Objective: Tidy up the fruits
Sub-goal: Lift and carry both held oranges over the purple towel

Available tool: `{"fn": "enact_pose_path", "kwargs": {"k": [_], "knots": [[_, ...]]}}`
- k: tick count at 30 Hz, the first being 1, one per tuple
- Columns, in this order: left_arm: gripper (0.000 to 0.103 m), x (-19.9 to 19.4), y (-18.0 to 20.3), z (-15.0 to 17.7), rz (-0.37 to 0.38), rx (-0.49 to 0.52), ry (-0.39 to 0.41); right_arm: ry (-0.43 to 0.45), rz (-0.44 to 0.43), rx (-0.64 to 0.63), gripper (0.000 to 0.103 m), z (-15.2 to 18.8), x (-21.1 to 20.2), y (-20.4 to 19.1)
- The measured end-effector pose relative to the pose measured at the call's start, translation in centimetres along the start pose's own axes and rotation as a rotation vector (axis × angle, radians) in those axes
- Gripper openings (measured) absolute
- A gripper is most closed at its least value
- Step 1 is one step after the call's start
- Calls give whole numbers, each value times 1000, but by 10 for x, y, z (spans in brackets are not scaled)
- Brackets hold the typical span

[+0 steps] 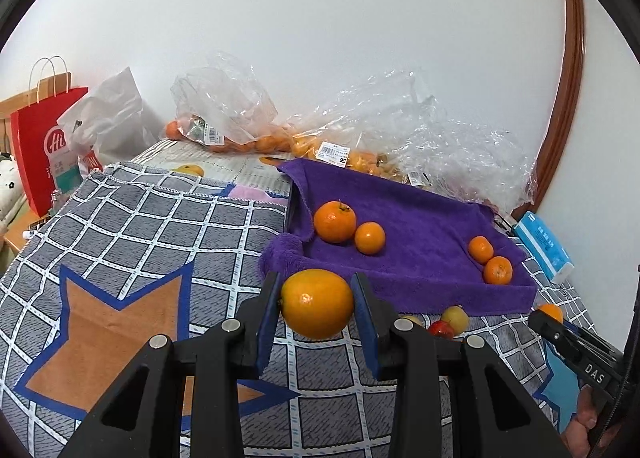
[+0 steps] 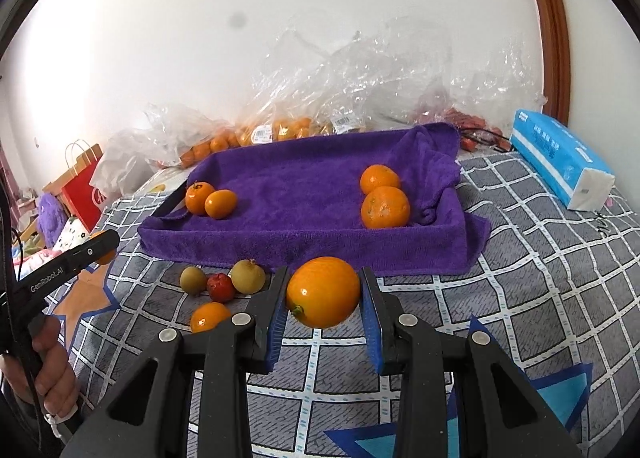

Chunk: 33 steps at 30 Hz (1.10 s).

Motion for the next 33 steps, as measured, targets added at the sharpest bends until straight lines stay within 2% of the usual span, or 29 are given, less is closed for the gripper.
{"fn": "enact_pose_path", "kwargs": {"k": [6,15,21,25,30,33], "knots": [[34,0,0,0,11,4,-5,-22,5,-10,34,3,-9,-4],[34,-7,3,-5,17,3,41,-6,-20,-22,34,-11,-19,-8],[34,-1,-5,-4,41,-84,-61,-11,-46,-82,34,-29,-23,-16],[34,-3,1,-12,49,-71,-60,-10,-56,-106,34,-37,-24,-19],[34,-4,16,-33,73,-44,-38,20,-60,-62,34,-44,-17,-19],[34,4,22,-46,100,-49,-50,34,-58,-42,34,-52,-7,-20]]}}
Point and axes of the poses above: each gripper's, at about its wrist camera, not at the fingertips, and x roughly the way its jaws point, y to its right, z to its underside, the point moved 2 cm from there along x, roughly the way its jaws point, and after that the axes turned 14 degrees about y, right-handed, at the moved point
